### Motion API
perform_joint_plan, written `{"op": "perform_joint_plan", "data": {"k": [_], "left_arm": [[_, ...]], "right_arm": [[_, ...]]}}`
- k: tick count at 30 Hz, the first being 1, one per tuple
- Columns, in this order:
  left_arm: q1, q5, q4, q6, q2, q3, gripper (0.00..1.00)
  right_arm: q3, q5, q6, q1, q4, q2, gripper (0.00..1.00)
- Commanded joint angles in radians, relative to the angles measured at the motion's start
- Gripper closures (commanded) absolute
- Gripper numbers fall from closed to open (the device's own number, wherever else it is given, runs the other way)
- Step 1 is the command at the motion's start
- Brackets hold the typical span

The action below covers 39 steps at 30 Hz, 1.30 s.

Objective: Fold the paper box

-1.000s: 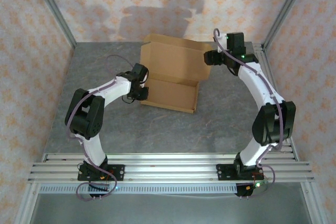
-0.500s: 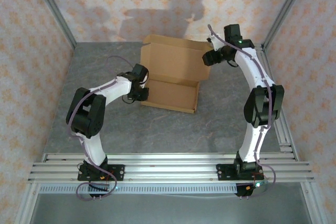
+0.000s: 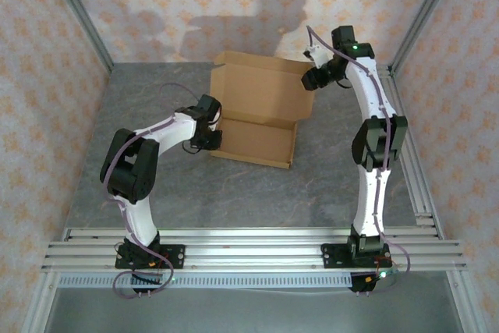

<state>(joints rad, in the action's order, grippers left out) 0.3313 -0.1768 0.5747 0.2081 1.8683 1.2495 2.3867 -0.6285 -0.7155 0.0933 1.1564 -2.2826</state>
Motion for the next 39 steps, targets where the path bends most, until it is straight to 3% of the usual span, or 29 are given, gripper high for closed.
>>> {"op": "perform_joint_plan", "data": {"k": [1,4,7,9,12,15,20,30,33,35,39], "left_arm": [[-0.010,-0.013,0.001,-0.012,0.006,0.022,1.00],[-0.010,-0.015,0.000,-0.011,0.005,0.023,1.00],[-0.010,-0.014,0.001,-0.013,0.005,0.024,1.00],[-0.011,-0.012,0.001,-0.014,0.005,0.022,1.00],[-0.011,-0.013,-0.002,-0.014,0.005,0.018,1.00],[-0.011,-0.013,-0.004,-0.012,0.006,0.018,1.00],[-0.011,-0.014,-0.005,-0.013,0.006,0.017,1.00],[-0.011,-0.019,-0.013,-0.013,0.006,0.010,1.00],[-0.011,-0.020,-0.015,-0.012,0.009,0.011,1.00],[-0.012,-0.021,-0.016,-0.011,0.011,0.010,1.00],[-0.011,-0.020,-0.014,-0.014,0.011,0.010,1.00]], "right_arm": [[0.090,-0.030,-0.073,0.002,0.179,-0.034,0.69],[0.094,-0.017,-0.076,0.002,0.186,-0.030,0.79],[0.093,-0.006,-0.076,0.002,0.190,-0.017,0.70],[0.092,0.008,-0.076,0.002,0.190,-0.009,0.69],[0.092,0.018,-0.083,0.002,0.197,-0.002,0.83],[0.092,0.018,-0.087,0.002,0.204,0.001,0.81],[0.096,0.030,-0.078,0.001,0.196,0.009,0.67],[0.109,0.038,-0.054,0.002,0.166,0.028,0.65],[0.107,0.035,-0.044,0.002,0.159,0.033,0.60],[0.107,0.033,-0.044,0.002,0.159,0.036,0.61],[0.108,0.035,-0.044,0.002,0.161,0.040,0.72]]}}
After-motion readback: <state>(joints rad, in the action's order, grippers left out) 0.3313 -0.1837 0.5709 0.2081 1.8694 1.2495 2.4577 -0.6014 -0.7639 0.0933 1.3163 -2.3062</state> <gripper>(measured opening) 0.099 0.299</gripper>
